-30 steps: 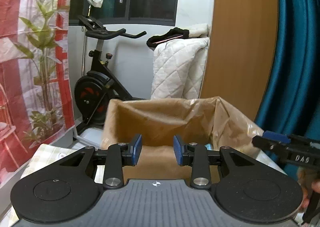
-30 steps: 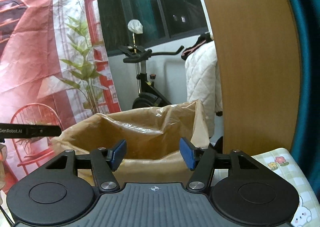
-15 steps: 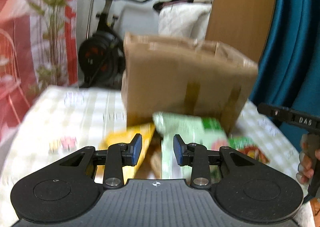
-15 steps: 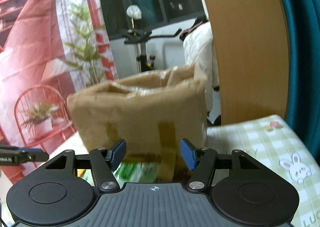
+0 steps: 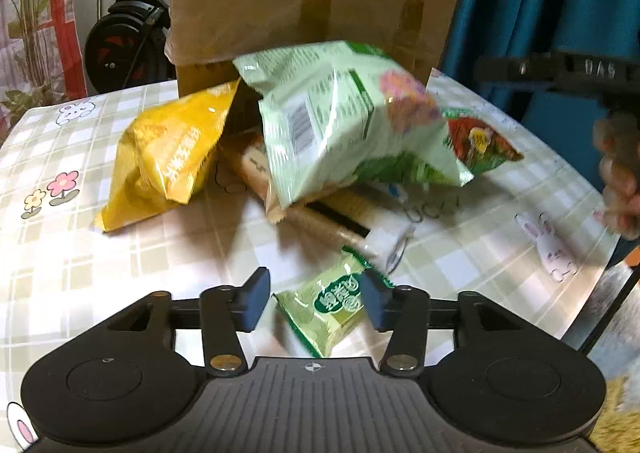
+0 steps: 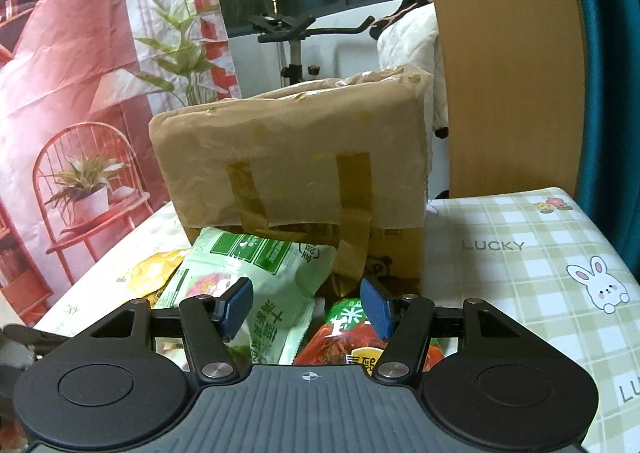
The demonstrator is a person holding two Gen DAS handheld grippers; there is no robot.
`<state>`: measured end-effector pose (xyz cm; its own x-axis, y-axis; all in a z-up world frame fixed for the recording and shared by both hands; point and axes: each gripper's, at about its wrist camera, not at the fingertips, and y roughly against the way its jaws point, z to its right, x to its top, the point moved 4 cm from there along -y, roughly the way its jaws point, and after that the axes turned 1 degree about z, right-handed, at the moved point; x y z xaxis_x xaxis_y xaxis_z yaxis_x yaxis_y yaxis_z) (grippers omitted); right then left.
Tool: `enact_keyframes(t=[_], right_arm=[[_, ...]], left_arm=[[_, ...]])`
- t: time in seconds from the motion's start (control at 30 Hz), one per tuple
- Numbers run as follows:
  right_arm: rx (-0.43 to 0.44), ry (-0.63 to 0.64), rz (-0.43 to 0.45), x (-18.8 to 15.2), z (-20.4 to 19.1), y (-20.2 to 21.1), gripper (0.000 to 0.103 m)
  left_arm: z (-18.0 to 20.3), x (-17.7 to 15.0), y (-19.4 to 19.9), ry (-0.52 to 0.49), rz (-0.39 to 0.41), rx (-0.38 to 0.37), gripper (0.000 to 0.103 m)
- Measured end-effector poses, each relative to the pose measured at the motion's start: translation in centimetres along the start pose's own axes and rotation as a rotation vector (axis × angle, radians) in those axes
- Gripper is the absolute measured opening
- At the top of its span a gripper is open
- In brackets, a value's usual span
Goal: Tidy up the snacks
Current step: 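Move both empty tools back down to the snack pile, then grasp the small green packet with the left tool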
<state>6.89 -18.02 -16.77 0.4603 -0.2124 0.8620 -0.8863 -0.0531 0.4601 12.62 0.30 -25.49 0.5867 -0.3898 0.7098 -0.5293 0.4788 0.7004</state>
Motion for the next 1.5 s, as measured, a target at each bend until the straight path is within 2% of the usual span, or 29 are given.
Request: enact_keyframes(t=[0.2, 0.33, 0.43, 0.6, 0.63, 0.7, 0.87, 0.93, 1.0, 1.23, 1.33, 1.5], right_arm=[[0.006, 0.007, -0.013, 0.0, -0.1, -0.2, 0.057], [-0.003, -0.002, -0.025, -0.1, 0.3, -0.5, 0.057], [-0.012, -0.002, -0.037, -0.3, 0.8, -0.8, 0.057], [-0.030, -0.017, -0.062, -0.9, 1.7, -1.3, 0.063], [-0.035, -0.020, -0.065, -1.0, 1.9, -1.4, 0.063], [-0.044, -0.024, -0.071, -1.2, 2.2, -1.5, 0.064], [-0.066, -0.014, -0.098, -1.6, 2.9, -2.0, 0.069], [-0.086, -0.007, -0.110, -1.7, 3.3, -2.4, 0.078], [-0.109, -0.007, -0.113, -1.7, 3.7, -2.8, 0.082], [-0.123, -0.079, -0.155, -1.7, 5.4, -5.8, 0.082], [-0.100, -0.146, -0.185, -2.1, 6.2, -7.5, 0.090], [-0.080, -0.159, -0.216, -2.7, 5.9, -8.4, 0.092]], left_arm=[[1.2, -0.1, -1.2, -0.049, -0.014, -0.035, 0.057], [1.7, -0.3, -2.2, -0.087, -0.029, 0.005, 0.060], [1.5, -0.5, -2.6, -0.061, -0.040, 0.022, 0.060], [1.5, -1.3, -2.8, -0.077, -0.035, 0.067, 0.060], [1.4, -1.3, -2.8, -0.066, -0.037, 0.073, 0.058], [1.2, -1.1, -2.7, -0.036, -0.032, 0.099, 0.040], [-0.5, -1.1, -2.2, 0.093, -0.007, 0.127, 0.039], [-0.9, -1.2, -1.8, 0.129, 0.006, 0.130, 0.039], [-1.3, -1.3, -0.8, 0.149, 0.025, 0.130, 0.039], [-1.0, -0.6, 1.0, 0.191, 0.087, 0.131, 0.039], [-0.6, 0.1, 1.4, 0.214, 0.112, 0.135, 0.039], [0.0, 0.0, 2.0, 0.249, 0.141, 0.134, 0.039]])
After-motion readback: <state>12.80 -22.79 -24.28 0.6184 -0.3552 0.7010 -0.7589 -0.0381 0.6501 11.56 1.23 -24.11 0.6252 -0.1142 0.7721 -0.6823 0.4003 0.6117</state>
